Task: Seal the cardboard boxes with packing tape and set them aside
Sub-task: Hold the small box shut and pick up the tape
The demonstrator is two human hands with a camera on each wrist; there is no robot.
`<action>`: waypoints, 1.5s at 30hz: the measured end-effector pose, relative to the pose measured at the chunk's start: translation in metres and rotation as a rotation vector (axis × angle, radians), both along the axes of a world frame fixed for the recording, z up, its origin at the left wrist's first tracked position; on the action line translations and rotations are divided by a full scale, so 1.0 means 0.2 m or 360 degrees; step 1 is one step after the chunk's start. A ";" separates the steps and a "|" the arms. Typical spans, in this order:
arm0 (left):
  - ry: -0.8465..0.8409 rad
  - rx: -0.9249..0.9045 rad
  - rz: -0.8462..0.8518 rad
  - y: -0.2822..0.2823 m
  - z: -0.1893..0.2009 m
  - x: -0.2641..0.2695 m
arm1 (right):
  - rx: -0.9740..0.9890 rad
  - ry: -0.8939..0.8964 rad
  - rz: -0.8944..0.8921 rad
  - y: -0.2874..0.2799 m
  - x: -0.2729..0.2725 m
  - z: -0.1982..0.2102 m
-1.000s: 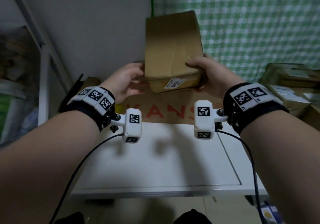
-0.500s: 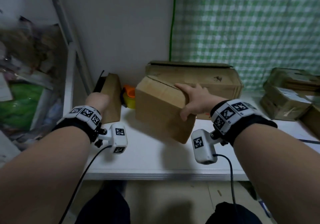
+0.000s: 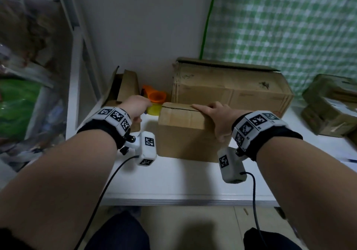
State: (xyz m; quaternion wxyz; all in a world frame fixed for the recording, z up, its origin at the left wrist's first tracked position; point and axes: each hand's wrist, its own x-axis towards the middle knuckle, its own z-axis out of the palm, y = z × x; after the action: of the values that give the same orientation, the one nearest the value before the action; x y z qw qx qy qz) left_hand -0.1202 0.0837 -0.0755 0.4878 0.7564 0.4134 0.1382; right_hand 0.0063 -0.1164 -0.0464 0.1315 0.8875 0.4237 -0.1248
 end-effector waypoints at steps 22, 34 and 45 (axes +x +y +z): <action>0.0458 0.0517 -0.0348 0.26 -0.17 0.32 | -0.0127 -0.0158 -0.0363 0.28 0.08 -0.06; 0.0985 0.0878 -0.0671 0.37 -0.28 0.45 | -0.0102 -0.0153 -0.0428 0.31 0.10 -0.09; 0.1129 0.1044 -0.0731 0.34 -0.30 0.45 | 0.0028 -0.0177 -0.0428 0.24 0.03 -0.11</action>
State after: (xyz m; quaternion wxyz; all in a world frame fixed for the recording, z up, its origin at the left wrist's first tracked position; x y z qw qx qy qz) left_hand -0.0292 0.1514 -0.1358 0.0738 0.9403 0.3119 -0.1144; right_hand 0.0126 -0.0690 -0.0684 0.1290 0.9429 0.2941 -0.0882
